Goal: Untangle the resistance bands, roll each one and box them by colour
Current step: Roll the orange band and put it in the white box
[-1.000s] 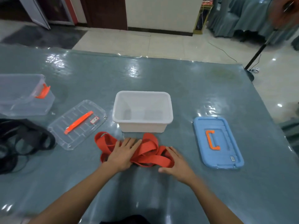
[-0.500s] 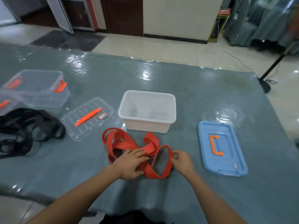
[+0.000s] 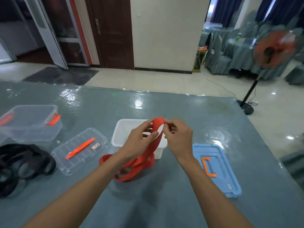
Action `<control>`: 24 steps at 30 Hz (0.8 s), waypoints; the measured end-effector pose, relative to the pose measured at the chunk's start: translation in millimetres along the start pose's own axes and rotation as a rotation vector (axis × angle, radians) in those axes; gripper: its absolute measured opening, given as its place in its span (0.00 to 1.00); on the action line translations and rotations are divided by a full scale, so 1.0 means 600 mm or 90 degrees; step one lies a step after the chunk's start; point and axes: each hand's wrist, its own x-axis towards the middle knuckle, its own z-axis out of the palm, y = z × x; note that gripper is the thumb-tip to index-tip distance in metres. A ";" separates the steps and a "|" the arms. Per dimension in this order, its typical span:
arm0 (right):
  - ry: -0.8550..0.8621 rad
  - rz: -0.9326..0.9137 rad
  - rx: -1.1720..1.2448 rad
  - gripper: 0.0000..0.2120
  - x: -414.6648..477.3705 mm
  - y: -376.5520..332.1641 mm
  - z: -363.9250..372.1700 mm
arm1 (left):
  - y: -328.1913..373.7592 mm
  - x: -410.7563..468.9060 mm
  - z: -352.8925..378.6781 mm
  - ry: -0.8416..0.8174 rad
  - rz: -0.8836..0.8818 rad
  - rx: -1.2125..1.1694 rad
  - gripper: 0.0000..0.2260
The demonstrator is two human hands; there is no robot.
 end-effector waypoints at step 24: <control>0.134 -0.292 -0.074 0.06 0.143 -0.126 -0.070 | 0.179 0.104 -0.075 0.179 0.206 0.054 0.13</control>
